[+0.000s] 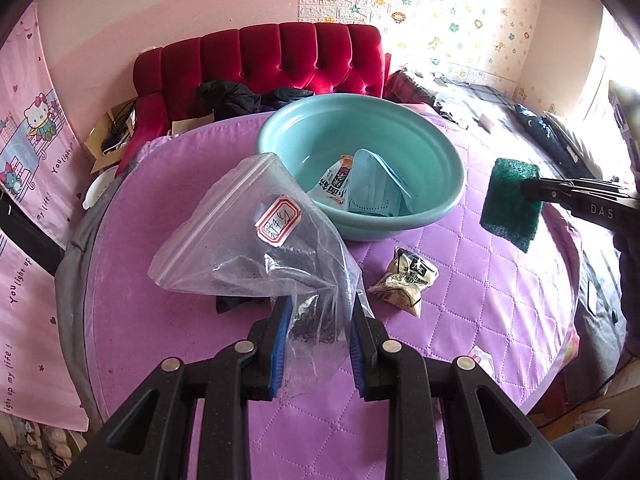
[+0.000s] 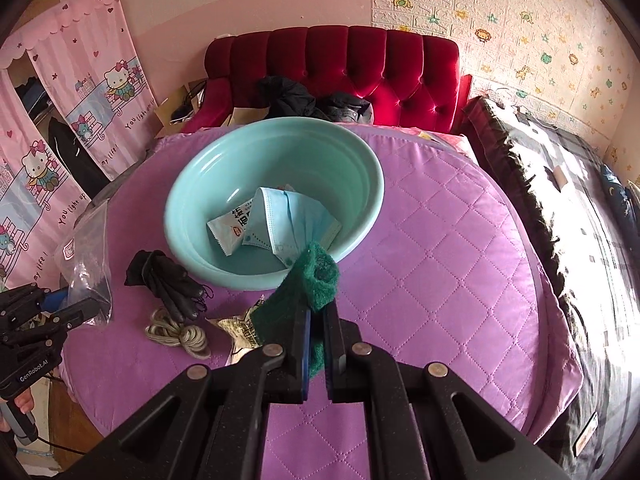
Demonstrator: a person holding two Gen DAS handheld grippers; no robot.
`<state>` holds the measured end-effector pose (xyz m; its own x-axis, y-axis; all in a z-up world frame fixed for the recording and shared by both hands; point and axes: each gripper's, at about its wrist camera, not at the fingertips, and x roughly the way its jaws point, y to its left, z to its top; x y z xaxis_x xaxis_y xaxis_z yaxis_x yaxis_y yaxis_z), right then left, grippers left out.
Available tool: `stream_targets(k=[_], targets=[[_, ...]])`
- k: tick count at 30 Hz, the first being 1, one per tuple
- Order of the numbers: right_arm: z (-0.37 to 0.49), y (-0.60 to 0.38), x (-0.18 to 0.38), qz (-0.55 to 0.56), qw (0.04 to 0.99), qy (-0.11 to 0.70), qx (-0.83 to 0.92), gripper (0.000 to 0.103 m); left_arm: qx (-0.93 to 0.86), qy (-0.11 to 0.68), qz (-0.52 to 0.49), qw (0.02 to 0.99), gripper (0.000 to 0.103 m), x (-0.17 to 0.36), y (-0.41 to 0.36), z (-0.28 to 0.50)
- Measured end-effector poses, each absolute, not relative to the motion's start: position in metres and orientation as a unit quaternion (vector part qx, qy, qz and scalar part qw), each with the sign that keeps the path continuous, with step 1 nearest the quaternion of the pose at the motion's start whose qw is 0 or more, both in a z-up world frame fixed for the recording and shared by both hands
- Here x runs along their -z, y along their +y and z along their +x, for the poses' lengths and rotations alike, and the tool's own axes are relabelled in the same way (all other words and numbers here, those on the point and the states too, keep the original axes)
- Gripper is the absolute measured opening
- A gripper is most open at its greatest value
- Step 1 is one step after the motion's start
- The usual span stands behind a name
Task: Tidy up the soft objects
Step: 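Carry the zip bag and green pad over the teal basin with both tools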
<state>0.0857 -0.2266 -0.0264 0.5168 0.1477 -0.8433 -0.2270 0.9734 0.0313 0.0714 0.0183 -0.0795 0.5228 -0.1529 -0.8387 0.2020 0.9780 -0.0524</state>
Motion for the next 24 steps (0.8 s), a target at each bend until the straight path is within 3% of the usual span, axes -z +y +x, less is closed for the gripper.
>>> stream_targets(k=[24], targets=[[0.164,-0.192,0.011,-0.063,0.872,0.471,-0.122,0.003,0.155,0.462,0.088,0.869,0.029,0.072,-0.041,0.152]])
